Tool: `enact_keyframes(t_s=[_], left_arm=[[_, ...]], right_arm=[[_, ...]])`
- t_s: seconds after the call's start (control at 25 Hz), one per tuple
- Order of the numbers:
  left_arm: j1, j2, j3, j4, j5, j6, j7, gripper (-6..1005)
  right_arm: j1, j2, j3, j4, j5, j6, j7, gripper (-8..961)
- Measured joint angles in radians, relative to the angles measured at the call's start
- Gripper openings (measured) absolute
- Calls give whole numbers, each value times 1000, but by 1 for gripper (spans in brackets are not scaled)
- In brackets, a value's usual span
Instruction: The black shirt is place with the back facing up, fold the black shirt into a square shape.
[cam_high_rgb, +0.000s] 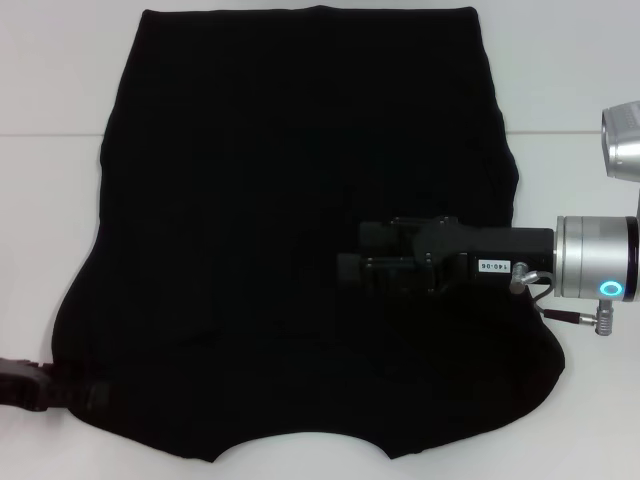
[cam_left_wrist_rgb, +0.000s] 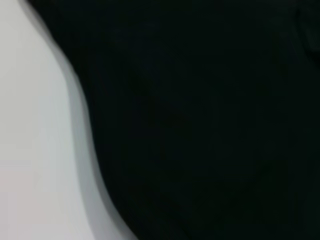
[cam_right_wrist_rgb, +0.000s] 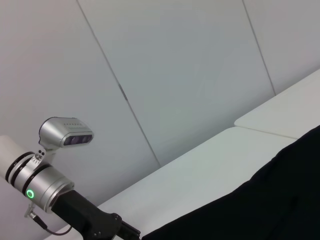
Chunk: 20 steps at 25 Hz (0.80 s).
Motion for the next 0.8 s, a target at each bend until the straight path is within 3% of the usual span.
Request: enact_keyframes(t_s=[0.32,0.56,0.8], left_arm=[[-13,-1,2,0,1,10,2,880],[-16,3,9,-11,6,-10,2,655],[-17,2,8,-12,1,-34,-3,519]], right_arm=[[-3,0,0,0,0,0,-2,802],[-3,0,0,0,1,0,-4,801],[-3,0,0,-2,2,0,-5,800]])
